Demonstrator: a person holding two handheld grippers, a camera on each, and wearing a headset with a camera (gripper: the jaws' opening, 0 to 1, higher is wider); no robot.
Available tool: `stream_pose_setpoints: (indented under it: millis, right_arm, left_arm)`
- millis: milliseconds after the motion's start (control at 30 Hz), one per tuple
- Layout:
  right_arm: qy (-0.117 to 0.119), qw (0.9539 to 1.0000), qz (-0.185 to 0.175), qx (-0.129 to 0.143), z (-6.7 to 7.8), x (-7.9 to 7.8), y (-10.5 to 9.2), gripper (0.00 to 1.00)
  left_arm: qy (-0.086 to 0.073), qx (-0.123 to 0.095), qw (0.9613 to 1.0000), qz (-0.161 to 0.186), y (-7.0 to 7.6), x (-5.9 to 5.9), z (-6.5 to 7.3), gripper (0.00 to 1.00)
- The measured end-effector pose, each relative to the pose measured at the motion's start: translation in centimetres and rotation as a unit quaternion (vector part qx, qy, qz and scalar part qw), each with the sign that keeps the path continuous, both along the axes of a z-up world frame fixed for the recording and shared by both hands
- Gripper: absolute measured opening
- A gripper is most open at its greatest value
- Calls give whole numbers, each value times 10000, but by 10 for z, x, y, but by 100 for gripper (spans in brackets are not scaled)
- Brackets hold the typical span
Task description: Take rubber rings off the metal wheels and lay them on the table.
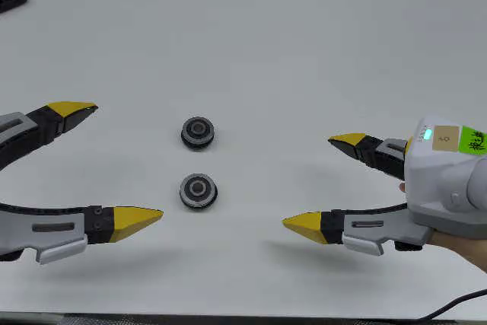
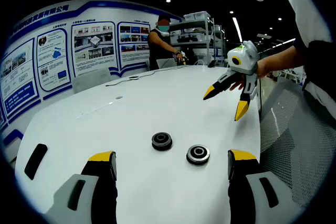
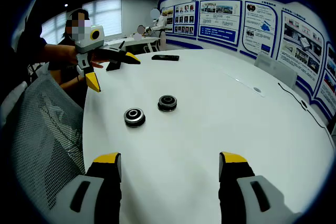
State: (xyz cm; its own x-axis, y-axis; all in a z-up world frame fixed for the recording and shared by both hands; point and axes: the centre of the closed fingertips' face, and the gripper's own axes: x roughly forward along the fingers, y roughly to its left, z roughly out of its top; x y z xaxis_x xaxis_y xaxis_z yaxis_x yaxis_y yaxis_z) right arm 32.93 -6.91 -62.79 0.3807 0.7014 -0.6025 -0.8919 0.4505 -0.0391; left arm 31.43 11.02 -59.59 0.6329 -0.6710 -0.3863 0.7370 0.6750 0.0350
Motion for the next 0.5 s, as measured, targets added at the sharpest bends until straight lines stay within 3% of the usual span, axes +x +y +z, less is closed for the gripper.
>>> stream_pose_setpoints:
  millis: [500]
  right_arm:
    - [83, 9999, -40, 90, 0, 2, 0, 78]
  left_arm:
    - [141, 81, 9998, -117, -2, -2, -9, 89]
